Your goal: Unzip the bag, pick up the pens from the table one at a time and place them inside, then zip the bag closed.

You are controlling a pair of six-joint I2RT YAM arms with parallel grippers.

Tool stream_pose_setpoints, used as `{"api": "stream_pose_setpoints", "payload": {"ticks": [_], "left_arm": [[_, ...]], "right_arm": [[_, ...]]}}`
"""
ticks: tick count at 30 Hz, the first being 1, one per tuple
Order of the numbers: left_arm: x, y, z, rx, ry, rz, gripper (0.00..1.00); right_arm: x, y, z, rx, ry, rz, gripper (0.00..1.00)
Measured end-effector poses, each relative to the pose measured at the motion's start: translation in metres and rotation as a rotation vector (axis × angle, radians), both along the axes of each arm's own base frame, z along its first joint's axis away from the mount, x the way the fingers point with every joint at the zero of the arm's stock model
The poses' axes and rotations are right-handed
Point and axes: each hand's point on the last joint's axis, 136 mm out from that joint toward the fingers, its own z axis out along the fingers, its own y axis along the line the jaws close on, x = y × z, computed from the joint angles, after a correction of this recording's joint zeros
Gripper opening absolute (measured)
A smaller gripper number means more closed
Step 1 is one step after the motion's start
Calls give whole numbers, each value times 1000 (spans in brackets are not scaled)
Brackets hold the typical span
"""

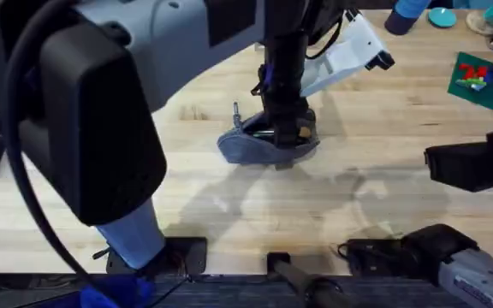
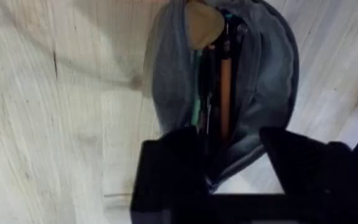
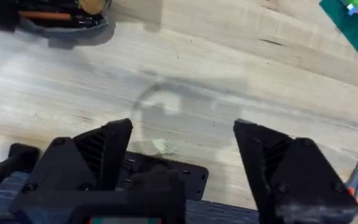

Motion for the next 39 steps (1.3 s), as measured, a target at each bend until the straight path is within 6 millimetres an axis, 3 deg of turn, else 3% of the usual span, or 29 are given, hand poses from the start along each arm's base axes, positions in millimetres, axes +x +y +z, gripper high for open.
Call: {"api": "stream_pose_setpoints", "payload": {"ticks": [1, 4, 7, 15, 17, 29, 36, 37, 39], "left_arm": [[0, 0, 0, 1, 0, 3, 657], [0, 1, 0, 3, 2, 3, 676], [0, 0, 0, 3, 1, 5, 781], [0, 1, 0, 3, 1, 3, 900], [0, 1, 0, 4, 0, 3, 982], [0, 1, 1, 6, -1, 16, 996], [6, -4, 25, -19, -37, 49, 995], [12, -7, 45, -61, -89, 63, 995], [15, -9, 61, -93, -130, 69, 995]], "right_arm": [[0, 0, 0, 0, 0, 0, 998], [0, 0, 0, 0, 0, 0, 998], [0, 0, 0, 0, 0, 0, 998], [0, 0, 0, 0, 0, 0, 998], [0, 0, 0, 0, 0, 0, 998], [0, 0, 0, -16, 1, 29, 998], [0, 0, 0, -23, 1, 40, 997], [0, 0, 0, -24, 1, 43, 998], [0, 0, 0, -24, 1, 43, 998]]}}
